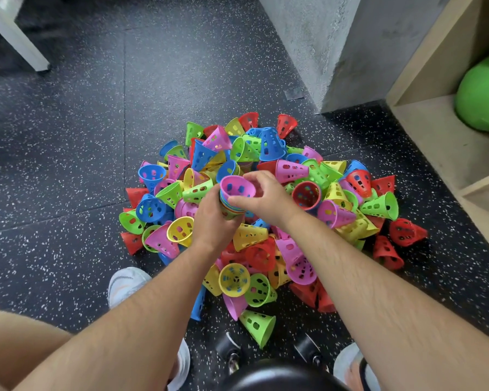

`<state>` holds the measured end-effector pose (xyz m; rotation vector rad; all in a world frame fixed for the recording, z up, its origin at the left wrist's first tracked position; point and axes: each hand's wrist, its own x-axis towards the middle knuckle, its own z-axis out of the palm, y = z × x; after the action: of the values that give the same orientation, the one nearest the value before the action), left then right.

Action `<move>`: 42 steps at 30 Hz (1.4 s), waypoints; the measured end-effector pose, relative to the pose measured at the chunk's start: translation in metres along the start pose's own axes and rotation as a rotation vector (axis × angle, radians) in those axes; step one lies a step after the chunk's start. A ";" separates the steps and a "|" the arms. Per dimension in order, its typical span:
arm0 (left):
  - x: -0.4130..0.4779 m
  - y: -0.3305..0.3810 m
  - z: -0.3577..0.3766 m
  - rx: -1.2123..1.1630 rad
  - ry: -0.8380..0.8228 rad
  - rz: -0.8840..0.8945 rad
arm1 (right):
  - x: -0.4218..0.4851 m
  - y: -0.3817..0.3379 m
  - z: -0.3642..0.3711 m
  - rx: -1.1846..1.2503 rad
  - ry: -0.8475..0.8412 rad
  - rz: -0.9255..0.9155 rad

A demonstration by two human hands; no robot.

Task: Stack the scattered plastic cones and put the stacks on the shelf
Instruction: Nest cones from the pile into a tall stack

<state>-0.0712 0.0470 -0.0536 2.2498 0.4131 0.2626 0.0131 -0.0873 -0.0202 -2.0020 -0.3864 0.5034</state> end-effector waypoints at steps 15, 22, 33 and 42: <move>-0.041 -0.044 -0.039 0.063 -0.027 -0.045 | -0.042 0.037 0.040 -0.926 -0.237 -0.328; -0.046 -0.047 -0.039 0.103 -0.053 -0.026 | -0.038 0.041 0.050 -1.027 -0.242 -0.228; -0.034 -0.035 -0.031 0.070 0.002 -0.056 | -0.024 0.026 0.020 -0.313 0.263 -0.139; -0.020 -0.005 -0.017 -0.010 -0.001 -0.011 | -0.031 0.007 0.017 -0.228 0.175 -0.197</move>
<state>-0.0960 0.0547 -0.0477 2.2370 0.4232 0.2573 -0.0220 -0.0918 -0.0276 -2.1788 -0.5445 0.1646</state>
